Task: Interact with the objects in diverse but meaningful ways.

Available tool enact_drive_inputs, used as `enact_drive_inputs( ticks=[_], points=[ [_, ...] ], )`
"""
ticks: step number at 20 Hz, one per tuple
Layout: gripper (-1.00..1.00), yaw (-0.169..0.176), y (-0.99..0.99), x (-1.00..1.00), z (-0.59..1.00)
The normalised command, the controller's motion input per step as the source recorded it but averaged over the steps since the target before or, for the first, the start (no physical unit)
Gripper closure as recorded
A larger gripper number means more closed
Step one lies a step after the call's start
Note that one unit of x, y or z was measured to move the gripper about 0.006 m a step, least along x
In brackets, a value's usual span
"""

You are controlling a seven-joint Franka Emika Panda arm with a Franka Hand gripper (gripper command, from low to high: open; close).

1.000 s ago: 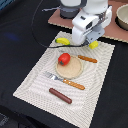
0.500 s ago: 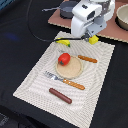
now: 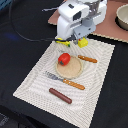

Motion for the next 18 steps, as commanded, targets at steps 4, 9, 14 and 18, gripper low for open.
enact_drive_inputs(
  ticks=[4,9,14,18],
  points=[
    [1.00,0.000,-0.96,-0.11,0.19],
    [1.00,0.000,-0.97,-0.07,0.14],
    [1.00,0.000,-0.94,-0.17,0.05],
    [1.00,0.000,-0.89,-0.31,0.00]
  ],
)
